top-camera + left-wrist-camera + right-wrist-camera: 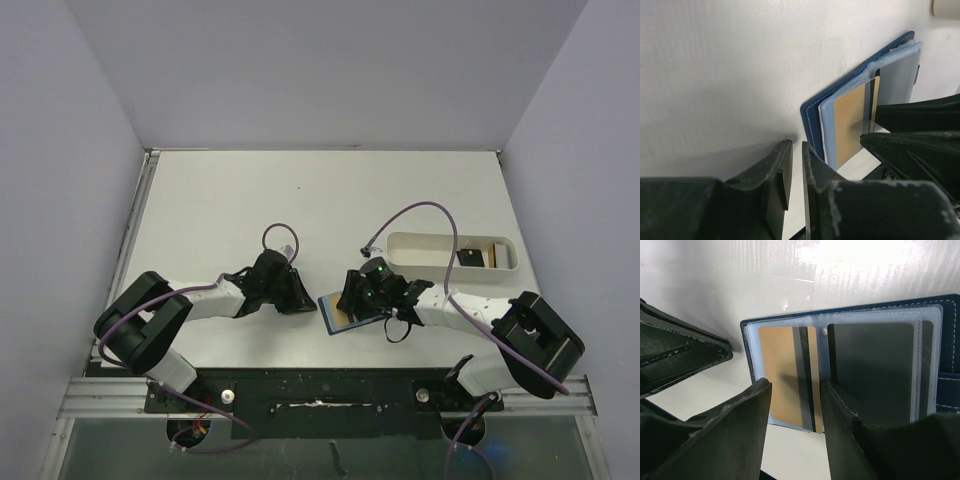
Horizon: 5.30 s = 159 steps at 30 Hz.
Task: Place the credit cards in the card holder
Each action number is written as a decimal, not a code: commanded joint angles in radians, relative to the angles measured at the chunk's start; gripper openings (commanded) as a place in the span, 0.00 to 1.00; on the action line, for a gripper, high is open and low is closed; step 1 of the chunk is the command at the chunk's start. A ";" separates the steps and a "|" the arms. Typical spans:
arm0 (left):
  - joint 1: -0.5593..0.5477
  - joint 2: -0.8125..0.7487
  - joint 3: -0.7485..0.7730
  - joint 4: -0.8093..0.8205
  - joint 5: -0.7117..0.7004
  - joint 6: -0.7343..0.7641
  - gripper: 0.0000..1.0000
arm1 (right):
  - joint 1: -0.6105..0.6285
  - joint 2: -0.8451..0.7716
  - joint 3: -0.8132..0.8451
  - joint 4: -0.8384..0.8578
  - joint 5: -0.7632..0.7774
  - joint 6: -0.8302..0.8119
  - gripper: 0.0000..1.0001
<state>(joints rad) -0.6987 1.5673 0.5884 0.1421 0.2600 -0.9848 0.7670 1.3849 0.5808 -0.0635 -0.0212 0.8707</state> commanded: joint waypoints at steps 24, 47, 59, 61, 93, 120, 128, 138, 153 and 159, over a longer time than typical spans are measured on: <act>0.206 -0.231 -0.081 -0.045 0.048 0.050 0.28 | 0.033 0.115 0.173 0.102 -0.153 -0.084 0.51; 0.215 -0.126 -0.111 0.098 0.181 0.008 0.46 | -0.065 0.085 0.261 -0.311 -0.120 -0.798 0.46; 0.248 -0.142 -0.124 0.084 0.198 0.016 0.46 | -0.026 0.113 0.280 -0.340 -0.165 -0.933 0.47; 0.257 -0.147 -0.129 0.079 0.201 0.019 0.46 | -0.021 0.126 0.297 -0.365 -0.176 -0.957 0.47; 0.292 -0.150 -0.151 0.106 0.232 0.028 0.46 | -0.018 0.114 0.321 -0.535 -0.084 -1.110 0.49; 0.408 -0.196 -0.170 -0.002 0.241 0.091 0.51 | 0.047 0.226 0.363 -0.256 -0.114 -1.132 0.21; 0.417 -0.153 -0.166 0.003 0.244 0.102 0.53 | 0.050 0.171 0.257 -0.078 -0.098 -1.068 0.19; 0.418 -0.141 -0.181 0.018 0.238 0.092 0.53 | 0.051 0.116 0.092 0.220 -0.148 -0.915 0.16; 0.416 -0.183 -0.170 -0.071 0.147 0.126 0.54 | 0.049 0.037 -0.076 0.531 -0.170 -0.834 0.11; 0.417 -0.165 -0.171 -0.069 0.150 0.126 0.54 | 0.045 0.020 -0.124 0.607 -0.168 -0.841 0.09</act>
<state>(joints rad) -0.2848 1.3838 0.4194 0.1356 0.4759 -0.9031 0.8124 1.4479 0.4805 0.3851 -0.1757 0.0219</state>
